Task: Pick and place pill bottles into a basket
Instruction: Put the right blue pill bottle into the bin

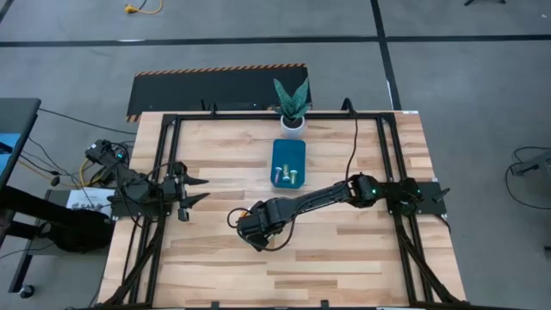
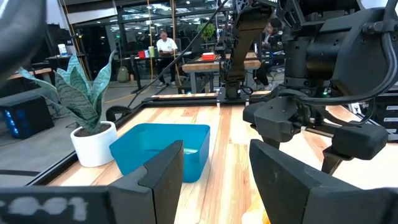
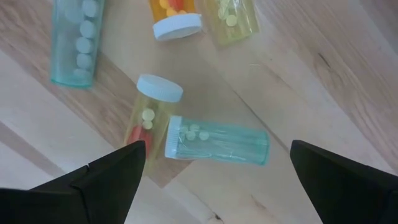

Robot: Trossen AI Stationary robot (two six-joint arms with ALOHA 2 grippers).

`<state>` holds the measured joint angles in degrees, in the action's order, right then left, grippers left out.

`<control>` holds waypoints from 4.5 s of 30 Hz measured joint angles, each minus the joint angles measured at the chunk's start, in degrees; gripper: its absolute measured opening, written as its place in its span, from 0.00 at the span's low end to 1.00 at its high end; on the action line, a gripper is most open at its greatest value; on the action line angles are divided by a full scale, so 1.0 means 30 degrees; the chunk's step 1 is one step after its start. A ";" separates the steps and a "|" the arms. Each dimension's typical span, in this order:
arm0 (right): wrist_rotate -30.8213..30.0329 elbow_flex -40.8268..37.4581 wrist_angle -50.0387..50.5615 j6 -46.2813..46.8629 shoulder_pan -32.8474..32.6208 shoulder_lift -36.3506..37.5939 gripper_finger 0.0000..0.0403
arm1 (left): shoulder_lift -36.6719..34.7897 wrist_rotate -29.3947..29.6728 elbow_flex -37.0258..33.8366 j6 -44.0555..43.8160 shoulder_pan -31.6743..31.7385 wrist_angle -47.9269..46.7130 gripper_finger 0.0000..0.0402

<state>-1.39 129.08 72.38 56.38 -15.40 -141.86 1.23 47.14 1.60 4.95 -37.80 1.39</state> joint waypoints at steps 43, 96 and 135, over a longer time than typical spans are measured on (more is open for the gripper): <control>0.0911 -0.2044 -0.1708 0.0369 -0.0117 0.0000 0.97 | 0.0000 0.0001 -0.0002 -0.0001 -0.0001 0.0001 0.44; -0.4446 -0.2018 0.4484 -1.4144 0.7609 0.2983 0.72 | 0.0000 0.0001 -0.0006 -0.0001 -0.0003 0.0000 0.44; 0.0503 -0.2018 -0.0398 -2.5813 1.0681 0.2929 0.72 | 0.0000 0.0003 -0.0006 -0.0001 -0.0003 -0.0003 0.44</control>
<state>0.12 123.02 71.18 -21.06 16.65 -133.08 1.23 47.15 1.58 4.95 -37.81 1.38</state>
